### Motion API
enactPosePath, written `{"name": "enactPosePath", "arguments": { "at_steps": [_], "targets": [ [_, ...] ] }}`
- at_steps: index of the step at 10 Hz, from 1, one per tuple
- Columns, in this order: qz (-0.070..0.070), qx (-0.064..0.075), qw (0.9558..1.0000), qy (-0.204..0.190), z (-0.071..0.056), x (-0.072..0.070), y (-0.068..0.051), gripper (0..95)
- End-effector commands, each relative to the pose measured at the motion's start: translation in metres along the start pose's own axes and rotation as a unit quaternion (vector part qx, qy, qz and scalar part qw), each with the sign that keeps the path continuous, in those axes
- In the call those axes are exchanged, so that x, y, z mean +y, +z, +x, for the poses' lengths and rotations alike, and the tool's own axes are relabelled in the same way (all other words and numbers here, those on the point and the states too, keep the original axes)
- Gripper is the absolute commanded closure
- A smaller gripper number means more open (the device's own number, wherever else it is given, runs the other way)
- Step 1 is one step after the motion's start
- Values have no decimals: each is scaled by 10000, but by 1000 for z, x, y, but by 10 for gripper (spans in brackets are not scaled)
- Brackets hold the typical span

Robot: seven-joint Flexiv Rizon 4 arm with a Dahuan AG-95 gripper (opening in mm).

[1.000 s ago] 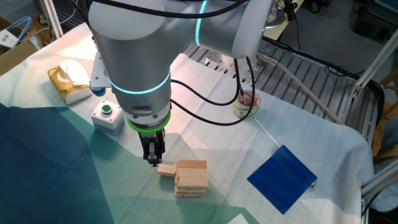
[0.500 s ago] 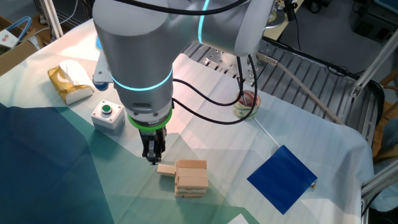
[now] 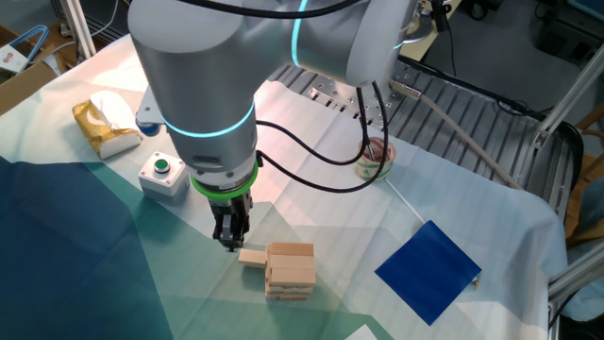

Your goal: Play Jenga

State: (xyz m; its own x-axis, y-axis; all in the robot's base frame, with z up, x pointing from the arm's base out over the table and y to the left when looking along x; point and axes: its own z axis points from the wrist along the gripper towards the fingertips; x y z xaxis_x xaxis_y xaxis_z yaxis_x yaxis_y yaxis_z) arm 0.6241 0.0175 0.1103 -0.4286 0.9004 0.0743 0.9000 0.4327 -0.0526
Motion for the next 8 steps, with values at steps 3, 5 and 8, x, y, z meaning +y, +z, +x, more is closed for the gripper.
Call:
{"name": "enactPosePath", "arguments": {
  "at_steps": [3,5,8],
  "targets": [
    [6,-29,9999,108,1,2,8,570],
    [-5,-32,10000,76,3,1,22,380],
    [-42,-42,10000,63,3,5,31,380]
  ]
}}
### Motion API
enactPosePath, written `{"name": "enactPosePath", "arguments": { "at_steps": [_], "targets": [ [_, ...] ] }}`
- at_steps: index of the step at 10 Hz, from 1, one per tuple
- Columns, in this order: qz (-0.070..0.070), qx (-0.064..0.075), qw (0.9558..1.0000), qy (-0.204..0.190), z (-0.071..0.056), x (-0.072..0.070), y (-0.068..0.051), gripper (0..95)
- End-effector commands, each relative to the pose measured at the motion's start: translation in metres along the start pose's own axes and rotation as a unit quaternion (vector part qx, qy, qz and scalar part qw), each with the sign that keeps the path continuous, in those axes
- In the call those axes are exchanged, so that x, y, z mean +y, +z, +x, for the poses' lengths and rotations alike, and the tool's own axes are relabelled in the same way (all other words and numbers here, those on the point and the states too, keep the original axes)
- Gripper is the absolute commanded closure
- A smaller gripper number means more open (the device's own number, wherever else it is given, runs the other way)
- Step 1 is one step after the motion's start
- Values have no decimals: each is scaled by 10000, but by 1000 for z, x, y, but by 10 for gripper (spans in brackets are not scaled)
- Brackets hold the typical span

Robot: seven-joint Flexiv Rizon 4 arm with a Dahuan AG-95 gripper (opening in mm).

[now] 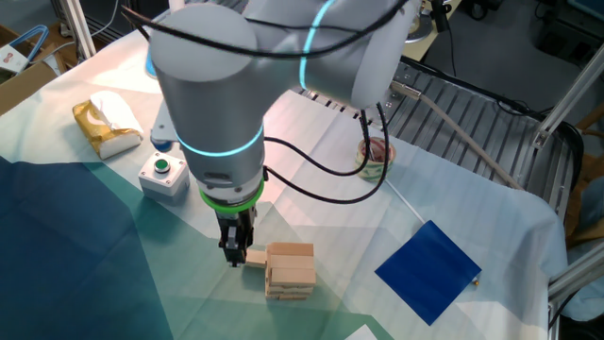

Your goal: Play Jenga

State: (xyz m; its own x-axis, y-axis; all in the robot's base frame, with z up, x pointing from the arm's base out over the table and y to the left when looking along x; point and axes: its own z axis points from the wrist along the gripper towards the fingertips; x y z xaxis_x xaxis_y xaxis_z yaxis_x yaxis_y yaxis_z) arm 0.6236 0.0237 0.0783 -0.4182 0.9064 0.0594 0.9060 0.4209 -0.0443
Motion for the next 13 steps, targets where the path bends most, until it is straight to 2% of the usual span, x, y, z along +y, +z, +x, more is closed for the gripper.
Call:
{"name": "enactPosePath", "arguments": {
  "at_steps": [1,3,4,9,10,13],
  "targets": [
    [-5,20,10000,-9,0,4,1,380],
    [-5,15,10000,-13,0,7,4,380],
    [-17,23,10000,-30,-2,10,8,570],
    [-37,-24,10000,-88,-7,20,22,570],
    [-39,-31,9999,-92,-7,20,23,380],
    [-74,-70,9999,-43,-4,17,30,380]
  ]
}}
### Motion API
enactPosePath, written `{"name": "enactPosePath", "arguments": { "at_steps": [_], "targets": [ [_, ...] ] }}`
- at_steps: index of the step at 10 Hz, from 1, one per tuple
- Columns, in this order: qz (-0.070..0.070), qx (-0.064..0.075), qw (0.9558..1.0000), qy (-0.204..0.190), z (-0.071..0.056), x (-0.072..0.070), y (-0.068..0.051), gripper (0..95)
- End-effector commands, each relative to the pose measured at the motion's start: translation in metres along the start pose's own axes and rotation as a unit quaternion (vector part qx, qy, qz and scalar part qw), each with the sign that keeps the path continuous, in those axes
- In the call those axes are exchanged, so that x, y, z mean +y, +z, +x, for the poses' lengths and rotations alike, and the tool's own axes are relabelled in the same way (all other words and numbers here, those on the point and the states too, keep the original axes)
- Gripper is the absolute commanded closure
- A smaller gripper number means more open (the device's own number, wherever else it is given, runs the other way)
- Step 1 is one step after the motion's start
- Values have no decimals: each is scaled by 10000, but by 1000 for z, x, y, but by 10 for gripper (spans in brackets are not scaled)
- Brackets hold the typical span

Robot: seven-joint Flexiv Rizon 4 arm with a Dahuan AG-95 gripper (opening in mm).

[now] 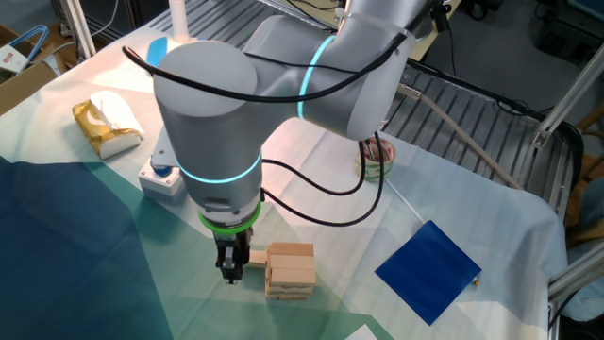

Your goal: Play Jenga

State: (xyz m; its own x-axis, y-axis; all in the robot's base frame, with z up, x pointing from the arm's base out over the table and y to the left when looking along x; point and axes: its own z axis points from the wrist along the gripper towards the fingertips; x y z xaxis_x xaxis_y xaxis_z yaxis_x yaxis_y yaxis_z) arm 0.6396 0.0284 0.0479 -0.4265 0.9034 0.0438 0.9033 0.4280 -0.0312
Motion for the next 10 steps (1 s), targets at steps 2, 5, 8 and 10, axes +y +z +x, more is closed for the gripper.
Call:
{"name": "enactPosePath", "arguments": {
  "at_steps": [2,5,8,10],
  "targets": [
    [-19,21,10000,-67,-2,-3,5,380],
    [-16,6,9999,-132,-4,-5,8,380],
    [2,28,9998,-177,-2,-11,9,380],
    [-21,53,9998,-174,0,-16,11,380]
  ]
}}
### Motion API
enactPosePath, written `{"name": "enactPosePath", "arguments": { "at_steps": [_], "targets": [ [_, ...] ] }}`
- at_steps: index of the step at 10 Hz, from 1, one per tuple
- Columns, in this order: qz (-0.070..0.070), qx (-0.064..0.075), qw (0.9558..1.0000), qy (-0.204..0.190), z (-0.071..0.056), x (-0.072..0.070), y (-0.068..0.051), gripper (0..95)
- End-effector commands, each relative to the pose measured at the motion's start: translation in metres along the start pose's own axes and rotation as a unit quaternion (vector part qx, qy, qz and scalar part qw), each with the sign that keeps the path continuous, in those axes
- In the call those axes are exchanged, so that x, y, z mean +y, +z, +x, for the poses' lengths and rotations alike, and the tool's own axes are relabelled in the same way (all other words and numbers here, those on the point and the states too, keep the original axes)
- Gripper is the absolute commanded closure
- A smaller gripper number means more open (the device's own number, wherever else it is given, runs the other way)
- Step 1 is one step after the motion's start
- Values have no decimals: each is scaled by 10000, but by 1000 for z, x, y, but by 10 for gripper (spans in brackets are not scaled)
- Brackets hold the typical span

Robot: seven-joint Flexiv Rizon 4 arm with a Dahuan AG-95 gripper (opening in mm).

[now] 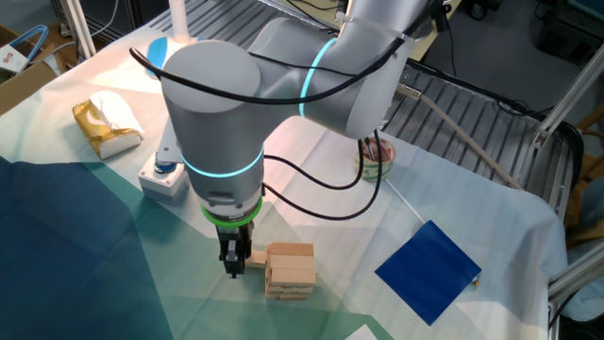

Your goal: Play Jenga

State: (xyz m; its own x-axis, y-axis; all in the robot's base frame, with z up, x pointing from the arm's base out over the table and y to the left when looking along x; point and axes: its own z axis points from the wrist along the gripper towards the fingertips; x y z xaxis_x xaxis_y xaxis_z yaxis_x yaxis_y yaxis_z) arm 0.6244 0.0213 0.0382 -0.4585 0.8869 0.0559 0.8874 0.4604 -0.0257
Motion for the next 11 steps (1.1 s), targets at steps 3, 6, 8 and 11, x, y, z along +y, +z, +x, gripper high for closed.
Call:
{"name": "enactPosePath", "arguments": {
  "at_steps": [3,6,8,11],
  "targets": [
    [-14,11,10000,17,3,-1,3,380],
    [-55,72,10000,5,5,-2,5,380],
    [-65,62,10000,7,8,-2,8,570],
    [-75,44,10000,5,8,-2,10,570]
  ]
}}
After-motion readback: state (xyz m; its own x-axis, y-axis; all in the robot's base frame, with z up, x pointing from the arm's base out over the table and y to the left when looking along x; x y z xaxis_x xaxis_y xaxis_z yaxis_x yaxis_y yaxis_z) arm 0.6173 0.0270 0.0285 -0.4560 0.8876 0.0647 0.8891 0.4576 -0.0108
